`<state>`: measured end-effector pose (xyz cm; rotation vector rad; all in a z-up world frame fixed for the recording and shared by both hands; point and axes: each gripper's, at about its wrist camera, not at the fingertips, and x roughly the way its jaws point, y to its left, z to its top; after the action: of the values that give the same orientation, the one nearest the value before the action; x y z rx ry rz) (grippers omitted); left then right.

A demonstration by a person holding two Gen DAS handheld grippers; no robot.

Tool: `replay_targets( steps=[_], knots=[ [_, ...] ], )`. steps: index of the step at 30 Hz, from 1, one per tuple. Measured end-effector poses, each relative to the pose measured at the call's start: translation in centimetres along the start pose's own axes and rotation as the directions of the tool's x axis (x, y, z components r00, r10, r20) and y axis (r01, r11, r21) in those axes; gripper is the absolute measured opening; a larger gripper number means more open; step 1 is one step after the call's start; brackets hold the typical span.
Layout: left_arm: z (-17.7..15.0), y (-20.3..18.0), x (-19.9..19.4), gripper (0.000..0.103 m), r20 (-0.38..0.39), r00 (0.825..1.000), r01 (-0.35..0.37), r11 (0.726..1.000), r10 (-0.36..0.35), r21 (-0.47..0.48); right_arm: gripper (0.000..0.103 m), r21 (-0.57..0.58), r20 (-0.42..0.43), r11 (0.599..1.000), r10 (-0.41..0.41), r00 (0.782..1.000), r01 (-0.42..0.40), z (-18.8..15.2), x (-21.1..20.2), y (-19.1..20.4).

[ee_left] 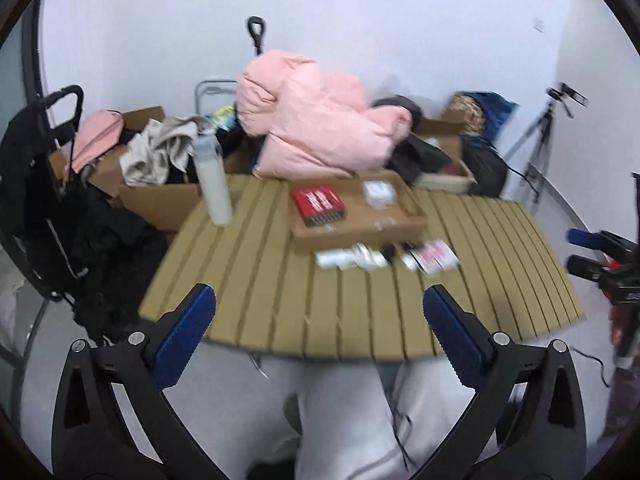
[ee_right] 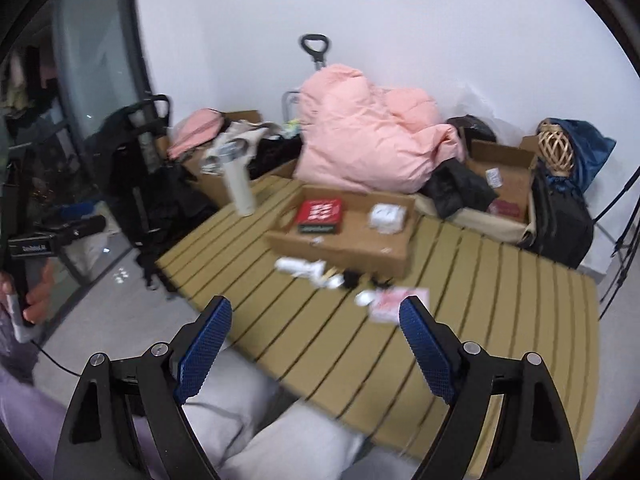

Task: Organize objects
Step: 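Withdraw the left gripper from the tray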

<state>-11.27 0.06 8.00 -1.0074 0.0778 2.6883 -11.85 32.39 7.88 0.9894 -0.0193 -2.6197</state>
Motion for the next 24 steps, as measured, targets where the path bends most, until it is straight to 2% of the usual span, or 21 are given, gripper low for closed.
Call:
replay_targets(
  steps=[2,5,6,9,12,15,19,24],
  knots=[
    [-3.7,-0.9,-1.3,0.103,0.032,0.999,0.011,1.000,-0.012,0.023,0.089,-0.005,0.002,1.000,-0.010,1.000,0.010,-3.3,-0.9,1.9],
    [-9.4,-2.2,-1.4,0.103,0.112,0.991,-0.083,0.995,0.077,0.047,0.089,-0.018,0.021,0.998,-0.055,0.998,0.055,-9.2,-1.2,4.7],
    [-11.0,-2.5,-1.0,0.103,0.113,0.989,-0.105,0.993,0.099,0.053,0.089,-0.001,0.011,0.999,-0.049,0.999,0.049,-11.2,-0.7,5.5],
    [-13.2,-3.2,0.4,0.103,0.052,0.996,-0.070,0.995,0.067,0.067,0.089,0.015,-0.022,0.998,-0.068,0.997,0.069,-14.9,0.9,7.2],
    [-13.2,-3.3,-0.2,0.103,0.074,0.994,-0.080,0.994,0.074,0.073,0.089,-0.009,-0.074,0.997,-0.071,0.995,0.071,-16.0,2.2,8.0],
    [-13.5,-3.3,-0.5,0.103,0.090,0.992,-0.096,0.993,0.090,0.070,0.089,-0.052,-0.046,0.994,-0.097,0.994,0.095,-15.7,2.1,8.7],
    [-14.2,-3.4,0.5,0.103,0.049,0.996,-0.081,0.994,0.077,0.071,0.089,-0.050,-0.053,0.997,-0.069,0.996,0.066,-16.0,2.9,9.2],
    [-14.7,-4.1,1.5,0.103,0.022,0.998,-0.053,0.993,0.051,0.107,0.089,-0.102,-0.070,0.988,-0.122,0.990,0.115,-16.6,4.2,9.6]
  ],
)
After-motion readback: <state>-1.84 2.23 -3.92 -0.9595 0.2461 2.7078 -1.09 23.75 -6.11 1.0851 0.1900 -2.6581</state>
